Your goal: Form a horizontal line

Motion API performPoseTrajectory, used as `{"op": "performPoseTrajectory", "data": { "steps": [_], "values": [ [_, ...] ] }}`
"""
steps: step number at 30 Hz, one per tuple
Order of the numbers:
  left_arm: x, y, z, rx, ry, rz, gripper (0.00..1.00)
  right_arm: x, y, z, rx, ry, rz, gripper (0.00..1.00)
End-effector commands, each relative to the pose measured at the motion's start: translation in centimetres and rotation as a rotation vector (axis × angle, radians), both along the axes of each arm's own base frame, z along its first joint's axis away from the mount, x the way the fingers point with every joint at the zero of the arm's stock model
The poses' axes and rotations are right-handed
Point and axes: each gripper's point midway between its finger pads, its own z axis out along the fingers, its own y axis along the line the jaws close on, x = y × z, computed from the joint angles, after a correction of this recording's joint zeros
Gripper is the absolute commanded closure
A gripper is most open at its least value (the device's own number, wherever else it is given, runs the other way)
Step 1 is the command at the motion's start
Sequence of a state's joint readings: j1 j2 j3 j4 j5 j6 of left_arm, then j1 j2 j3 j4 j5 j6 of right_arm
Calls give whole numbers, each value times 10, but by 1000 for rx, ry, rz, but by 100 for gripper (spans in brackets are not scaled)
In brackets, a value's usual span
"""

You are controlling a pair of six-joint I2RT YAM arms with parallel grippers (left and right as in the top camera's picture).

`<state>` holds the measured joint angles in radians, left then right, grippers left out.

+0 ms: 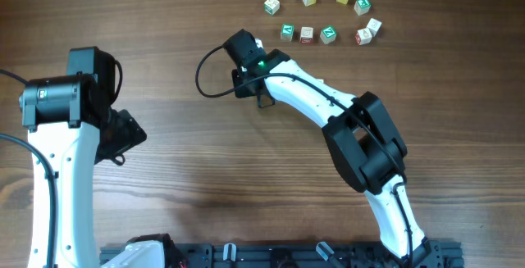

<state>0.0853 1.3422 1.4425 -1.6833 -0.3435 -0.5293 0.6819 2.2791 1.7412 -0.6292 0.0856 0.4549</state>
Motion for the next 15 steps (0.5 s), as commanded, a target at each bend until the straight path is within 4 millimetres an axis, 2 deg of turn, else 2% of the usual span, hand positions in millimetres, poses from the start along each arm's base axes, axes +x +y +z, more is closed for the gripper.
{"op": "performPoseTrajectory", "data": {
  "steps": [1,6,11,15],
  "values": [
    [-3,3,3,14,-11,7,0,-3,0,-10,-8,22,11,95],
    [-3,3,3,14,-11,7,0,1,5,-6,11,3,18,95],
    [-3,3,3,14,-11,7,0,19,11,13,32,-67,0,95],
    [-3,3,3,14,-11,7,0,44,-8,39,-44,-189,-112,96]
  ]
}}
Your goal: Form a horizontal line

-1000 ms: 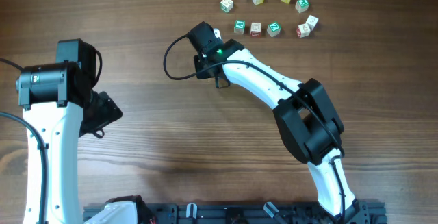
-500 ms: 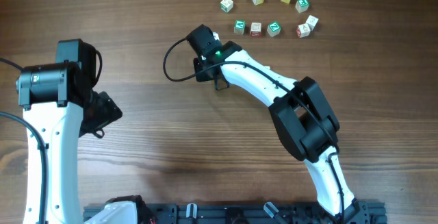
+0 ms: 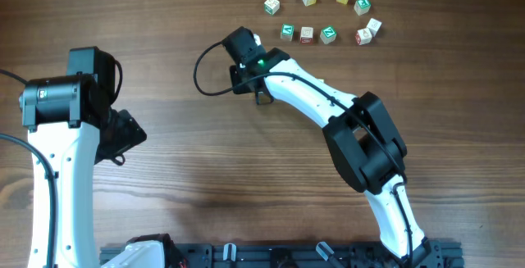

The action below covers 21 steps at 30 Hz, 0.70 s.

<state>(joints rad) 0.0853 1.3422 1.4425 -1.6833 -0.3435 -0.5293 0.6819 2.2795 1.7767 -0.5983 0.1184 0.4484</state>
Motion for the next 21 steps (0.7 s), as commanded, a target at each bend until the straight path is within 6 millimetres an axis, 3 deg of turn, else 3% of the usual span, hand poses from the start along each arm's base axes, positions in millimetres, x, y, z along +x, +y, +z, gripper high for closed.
{"op": "performPoseTrajectory", "data": {
  "steps": [1,5,7,11,17,21],
  "values": [
    [-3,3,3,14,-11,7,0,30,-23,30,-76,-139,-147,95],
    [-3,3,3,14,-11,7,0,36,-77,48,-171,-183,-384,95],
    [-3,3,3,14,-11,7,0,32,-111,46,-194,-139,-527,95],
    [-3,3,3,14,-11,7,0,24,-160,35,-220,-38,-693,95],
    [-3,3,3,14,-11,7,0,33,-196,34,-228,-21,-762,96],
    [-3,3,3,14,-11,7,0,19,-211,11,-244,59,-783,95]
  ]
}}
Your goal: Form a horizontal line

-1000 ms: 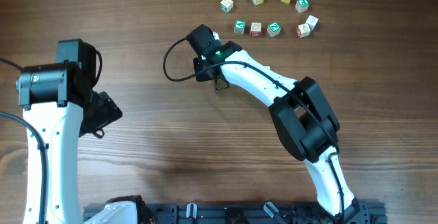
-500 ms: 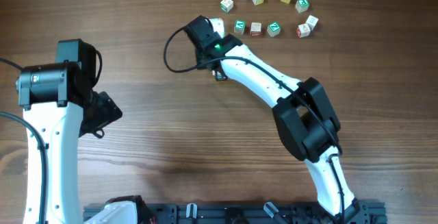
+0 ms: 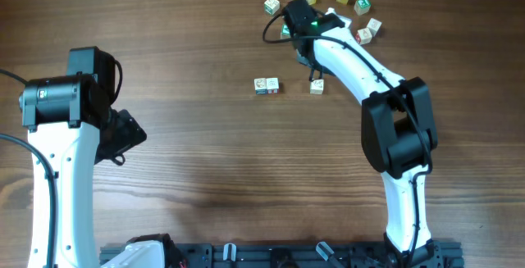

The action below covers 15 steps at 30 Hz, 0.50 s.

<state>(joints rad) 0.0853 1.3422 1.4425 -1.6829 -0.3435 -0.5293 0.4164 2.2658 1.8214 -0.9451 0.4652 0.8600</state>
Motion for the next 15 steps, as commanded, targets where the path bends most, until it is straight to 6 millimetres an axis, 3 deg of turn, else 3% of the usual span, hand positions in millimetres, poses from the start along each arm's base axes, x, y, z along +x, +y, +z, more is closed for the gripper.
{"op": "performPoseTrajectory", "data": {
  "steps": [1,5,15],
  "values": [
    [-3,3,3,14,-11,7,0,-19,-9,-8,26,38,-53,96],
    [-3,3,3,14,-11,7,0,-38,-15,-29,61,126,-64,95],
    [-3,3,3,14,-11,7,0,-52,1,-35,112,213,24,96]
  ]
}}
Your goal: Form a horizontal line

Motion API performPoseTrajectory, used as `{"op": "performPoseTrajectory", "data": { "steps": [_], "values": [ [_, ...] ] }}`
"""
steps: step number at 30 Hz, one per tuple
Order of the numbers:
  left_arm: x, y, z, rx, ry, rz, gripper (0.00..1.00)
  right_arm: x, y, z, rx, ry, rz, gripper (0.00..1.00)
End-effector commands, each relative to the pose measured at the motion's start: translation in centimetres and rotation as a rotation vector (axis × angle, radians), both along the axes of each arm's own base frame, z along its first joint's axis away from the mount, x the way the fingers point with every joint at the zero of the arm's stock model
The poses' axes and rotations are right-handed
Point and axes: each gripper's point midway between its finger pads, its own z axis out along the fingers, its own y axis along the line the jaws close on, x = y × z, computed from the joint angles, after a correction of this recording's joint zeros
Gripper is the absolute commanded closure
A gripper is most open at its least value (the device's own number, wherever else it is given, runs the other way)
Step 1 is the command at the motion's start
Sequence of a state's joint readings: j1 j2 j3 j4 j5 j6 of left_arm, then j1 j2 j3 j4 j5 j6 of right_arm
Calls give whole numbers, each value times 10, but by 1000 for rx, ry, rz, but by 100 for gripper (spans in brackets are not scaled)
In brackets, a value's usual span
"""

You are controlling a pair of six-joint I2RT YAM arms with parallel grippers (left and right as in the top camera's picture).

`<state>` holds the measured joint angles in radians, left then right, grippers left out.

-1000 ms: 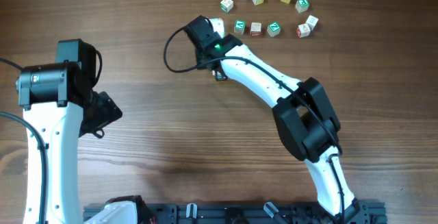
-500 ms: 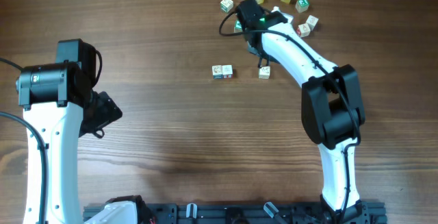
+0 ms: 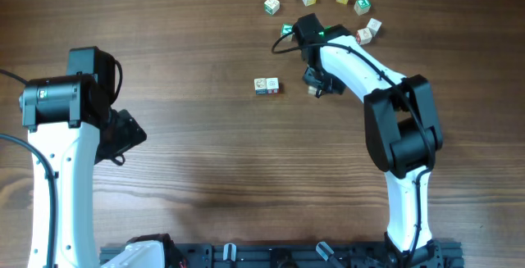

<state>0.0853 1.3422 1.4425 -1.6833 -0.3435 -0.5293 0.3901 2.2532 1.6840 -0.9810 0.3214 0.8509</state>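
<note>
Two small lettered cubes (image 3: 265, 85) lie side by side in a short row at the table's middle. To their right, my right gripper (image 3: 317, 84) hangs over a third cube (image 3: 312, 93), which is mostly hidden under its fingers. I cannot tell whether the jaws grip it. Several more cubes lie scattered at the far right. The arm covers part of that cluster, and a green cube (image 3: 286, 29) peeks out beside the wrist. My left gripper (image 3: 120, 143) rests far to the left, away from all cubes.
The right arm (image 3: 385, 96) stretches from the near right edge up across the table. The left arm (image 3: 53, 104) stands at the left side. A black rail (image 3: 271, 256) runs along the near edge.
My right gripper has shifted slightly down and right and now sits over the single cube, which lay in plain sight before. The pair of cubes and the left arm have not moved.
At the two oldest moments my right gripper sat at the table's middle, covering the spot where the pair now lies. Then the arm was over by the cluster, with the pair uncovered and a single cube to its right. Now the gripper covers that cube.
</note>
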Motion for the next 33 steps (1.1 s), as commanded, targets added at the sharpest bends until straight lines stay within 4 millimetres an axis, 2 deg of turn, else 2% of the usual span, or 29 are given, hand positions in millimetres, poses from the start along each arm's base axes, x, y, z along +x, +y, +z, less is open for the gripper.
{"op": "performPoseTrajectory", "data": {
  "steps": [1,5,14,20,28,33],
  "values": [
    [-3,3,3,14,-11,7,0,-3,13,6,63,11,31,95],
    [-3,3,3,14,-11,7,0,-1,31,3,150,28,108,96],
    [-3,3,3,14,-11,7,0,20,44,5,175,-31,273,95],
    [-3,3,3,14,-11,7,0,25,65,6,260,-39,408,96],
    [-3,3,3,14,-11,7,0,25,66,5,264,-40,428,95],
    [-3,3,3,14,-11,7,0,26,78,5,309,-48,486,96]
  ]
}}
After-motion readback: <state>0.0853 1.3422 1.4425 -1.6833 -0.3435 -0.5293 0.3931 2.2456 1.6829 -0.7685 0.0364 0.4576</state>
